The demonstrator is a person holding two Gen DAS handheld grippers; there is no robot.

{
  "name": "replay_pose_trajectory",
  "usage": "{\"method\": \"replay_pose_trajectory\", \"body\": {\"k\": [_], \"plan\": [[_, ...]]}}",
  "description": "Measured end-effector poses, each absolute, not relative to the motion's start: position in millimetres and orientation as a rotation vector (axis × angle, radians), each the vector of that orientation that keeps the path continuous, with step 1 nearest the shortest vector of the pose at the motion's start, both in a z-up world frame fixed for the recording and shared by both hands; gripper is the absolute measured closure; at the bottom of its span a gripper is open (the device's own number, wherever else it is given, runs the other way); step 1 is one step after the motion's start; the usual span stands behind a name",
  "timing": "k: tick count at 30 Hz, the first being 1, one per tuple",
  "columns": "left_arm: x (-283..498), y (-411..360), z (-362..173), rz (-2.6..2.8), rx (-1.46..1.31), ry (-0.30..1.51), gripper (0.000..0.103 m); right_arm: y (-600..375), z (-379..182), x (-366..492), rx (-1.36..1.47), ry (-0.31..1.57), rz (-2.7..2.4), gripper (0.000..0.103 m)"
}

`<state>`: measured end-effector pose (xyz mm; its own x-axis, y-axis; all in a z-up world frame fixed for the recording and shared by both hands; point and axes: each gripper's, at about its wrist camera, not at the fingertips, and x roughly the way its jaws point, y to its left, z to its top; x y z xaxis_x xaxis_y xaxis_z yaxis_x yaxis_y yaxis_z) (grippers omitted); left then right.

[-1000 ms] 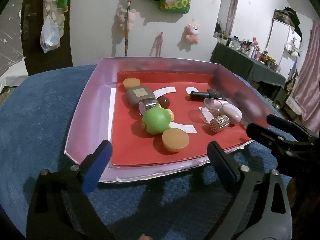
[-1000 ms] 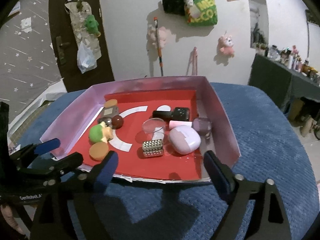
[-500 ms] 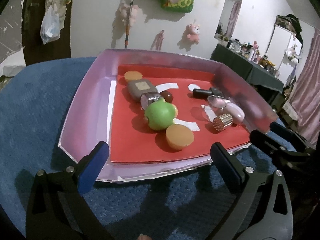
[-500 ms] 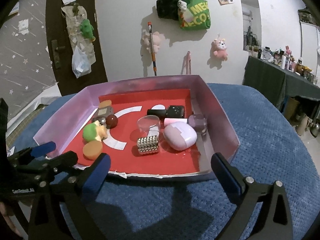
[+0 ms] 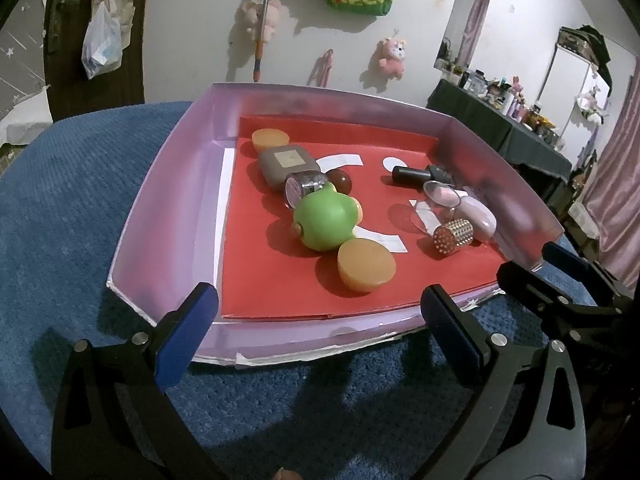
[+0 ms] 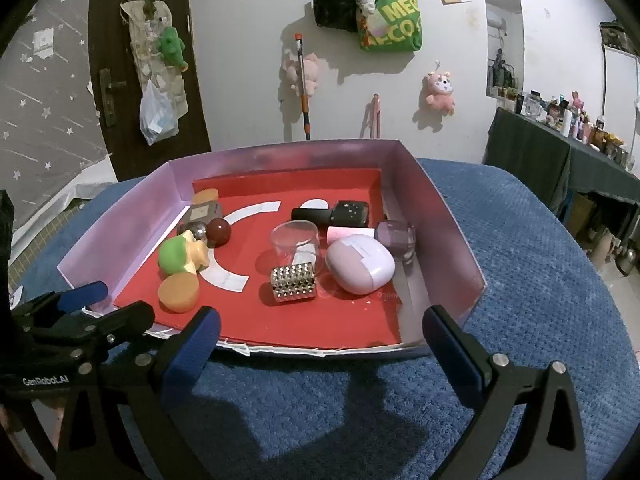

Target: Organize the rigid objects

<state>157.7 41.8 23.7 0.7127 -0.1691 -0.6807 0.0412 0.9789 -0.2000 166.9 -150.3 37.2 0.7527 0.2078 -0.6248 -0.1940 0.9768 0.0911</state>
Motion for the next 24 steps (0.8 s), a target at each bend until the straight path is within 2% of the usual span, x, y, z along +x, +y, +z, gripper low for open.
{"method": "replay_pose_trajectory", "body": {"k": [24], "plan": [[156.9,42.8,21.6,-0.121,-0.189,0.782,0.0,-152.0,35.7,168.0,0.014,0.698,0.216,0.0]]}}
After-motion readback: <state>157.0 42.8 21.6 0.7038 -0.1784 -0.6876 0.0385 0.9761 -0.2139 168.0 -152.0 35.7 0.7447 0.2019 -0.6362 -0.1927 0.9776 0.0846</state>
